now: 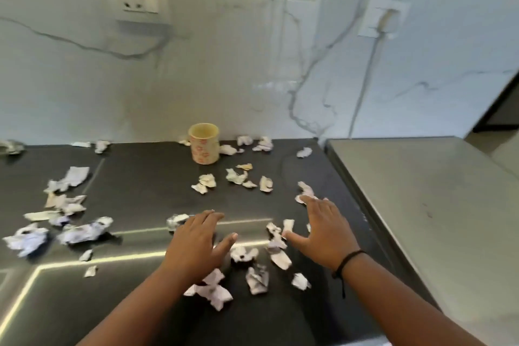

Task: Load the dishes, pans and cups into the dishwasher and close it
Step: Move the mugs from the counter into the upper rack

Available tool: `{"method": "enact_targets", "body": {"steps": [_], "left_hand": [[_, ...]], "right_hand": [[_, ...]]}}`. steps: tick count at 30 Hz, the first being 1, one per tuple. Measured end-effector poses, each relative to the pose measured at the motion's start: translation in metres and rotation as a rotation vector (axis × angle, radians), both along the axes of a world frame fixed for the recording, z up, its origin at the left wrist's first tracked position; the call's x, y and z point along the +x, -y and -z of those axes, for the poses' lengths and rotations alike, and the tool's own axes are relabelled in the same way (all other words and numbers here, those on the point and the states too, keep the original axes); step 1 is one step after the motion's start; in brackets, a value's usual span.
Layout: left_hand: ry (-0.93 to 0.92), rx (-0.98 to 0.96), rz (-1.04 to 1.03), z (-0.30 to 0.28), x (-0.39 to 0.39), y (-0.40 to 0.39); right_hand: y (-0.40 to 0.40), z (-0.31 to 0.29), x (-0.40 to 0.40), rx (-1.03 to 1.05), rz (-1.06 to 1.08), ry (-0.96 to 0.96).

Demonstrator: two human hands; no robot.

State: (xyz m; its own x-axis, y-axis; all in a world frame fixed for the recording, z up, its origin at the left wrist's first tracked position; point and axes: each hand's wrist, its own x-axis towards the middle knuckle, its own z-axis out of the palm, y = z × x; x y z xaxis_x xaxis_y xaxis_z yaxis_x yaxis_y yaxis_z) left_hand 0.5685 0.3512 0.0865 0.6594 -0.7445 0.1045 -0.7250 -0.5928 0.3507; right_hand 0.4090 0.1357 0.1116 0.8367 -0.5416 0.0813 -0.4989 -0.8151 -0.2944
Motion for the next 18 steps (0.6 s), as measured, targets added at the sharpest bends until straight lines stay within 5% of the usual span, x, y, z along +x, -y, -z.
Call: {"method": "enact_targets", "body": {"steps": [10,18], "left_hand": [[0.002,0.15,-0.141,0.034,0.067,-0.019],[0.053,0.206,-0.151,0.052,0.077,-0.013]], "right_hand": [[-0.003,-0.003,0.173,0.182,-0.2,-0.04],[0.012,0.022,0.296,0.576,-0.138,0.237]]}}
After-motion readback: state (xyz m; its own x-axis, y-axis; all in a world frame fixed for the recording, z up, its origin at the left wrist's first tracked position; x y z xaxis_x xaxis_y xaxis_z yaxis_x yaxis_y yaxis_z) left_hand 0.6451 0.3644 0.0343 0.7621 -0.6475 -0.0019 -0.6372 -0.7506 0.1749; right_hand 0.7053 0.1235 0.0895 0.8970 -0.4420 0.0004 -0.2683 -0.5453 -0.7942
